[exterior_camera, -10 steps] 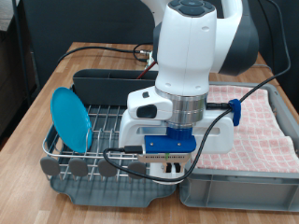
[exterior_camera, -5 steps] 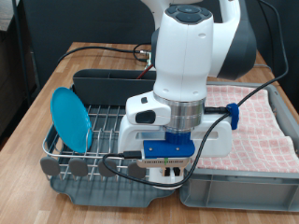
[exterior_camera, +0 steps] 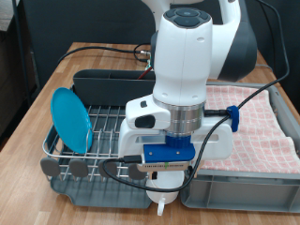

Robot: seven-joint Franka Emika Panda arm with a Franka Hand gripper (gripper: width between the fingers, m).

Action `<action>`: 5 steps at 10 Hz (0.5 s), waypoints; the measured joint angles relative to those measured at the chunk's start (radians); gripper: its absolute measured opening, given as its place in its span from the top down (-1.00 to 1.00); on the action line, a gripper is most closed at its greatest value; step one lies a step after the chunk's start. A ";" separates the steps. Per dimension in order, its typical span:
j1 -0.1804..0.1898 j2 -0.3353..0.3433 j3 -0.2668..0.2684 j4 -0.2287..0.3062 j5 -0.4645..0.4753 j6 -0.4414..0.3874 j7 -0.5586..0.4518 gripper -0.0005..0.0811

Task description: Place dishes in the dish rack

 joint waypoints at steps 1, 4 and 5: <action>-0.012 0.001 0.010 0.029 0.009 -0.069 -0.014 -0.76; -0.017 -0.001 0.008 0.115 0.007 -0.273 -0.015 -0.97; -0.017 -0.002 0.007 0.148 0.007 -0.354 -0.015 -0.97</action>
